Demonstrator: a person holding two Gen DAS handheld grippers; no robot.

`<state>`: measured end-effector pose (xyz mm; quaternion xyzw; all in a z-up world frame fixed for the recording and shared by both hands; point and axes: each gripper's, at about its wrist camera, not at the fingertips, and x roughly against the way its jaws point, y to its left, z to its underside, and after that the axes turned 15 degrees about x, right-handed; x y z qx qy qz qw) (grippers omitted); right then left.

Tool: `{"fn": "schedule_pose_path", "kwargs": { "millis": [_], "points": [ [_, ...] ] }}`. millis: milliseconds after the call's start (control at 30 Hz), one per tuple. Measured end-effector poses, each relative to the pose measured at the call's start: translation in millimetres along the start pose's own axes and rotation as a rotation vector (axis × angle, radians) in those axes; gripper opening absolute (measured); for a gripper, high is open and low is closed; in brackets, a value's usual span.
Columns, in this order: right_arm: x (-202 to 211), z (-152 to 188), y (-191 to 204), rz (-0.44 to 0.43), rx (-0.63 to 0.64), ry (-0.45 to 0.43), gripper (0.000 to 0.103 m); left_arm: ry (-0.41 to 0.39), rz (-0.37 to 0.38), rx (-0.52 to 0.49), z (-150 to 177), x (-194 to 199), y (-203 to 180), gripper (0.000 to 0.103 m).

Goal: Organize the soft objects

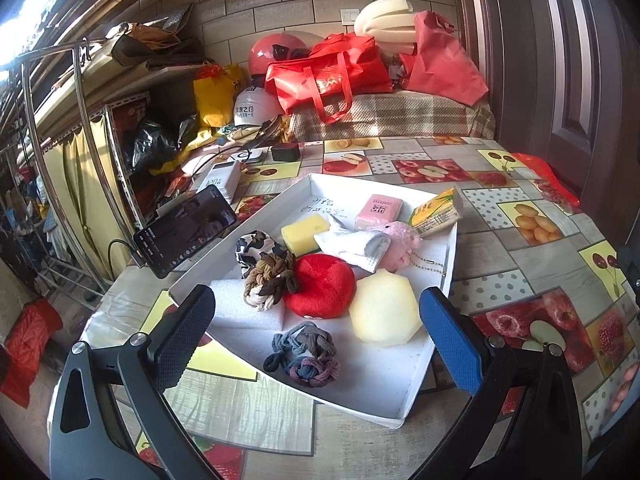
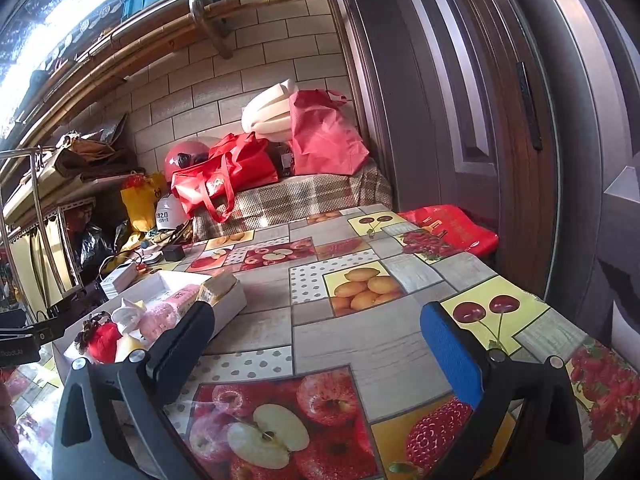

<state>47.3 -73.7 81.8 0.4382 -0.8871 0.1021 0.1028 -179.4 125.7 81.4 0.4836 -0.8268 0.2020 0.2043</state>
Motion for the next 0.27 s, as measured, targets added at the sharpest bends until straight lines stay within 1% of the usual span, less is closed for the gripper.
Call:
{"fn": "schedule_pose_path", "kwargs": {
  "millis": [267],
  "points": [
    [0.0,1.3,2.6,0.0,0.009,0.009,0.103,-0.008,0.014,-0.009,1.0,0.3,2.5,0.103]
  ]
}}
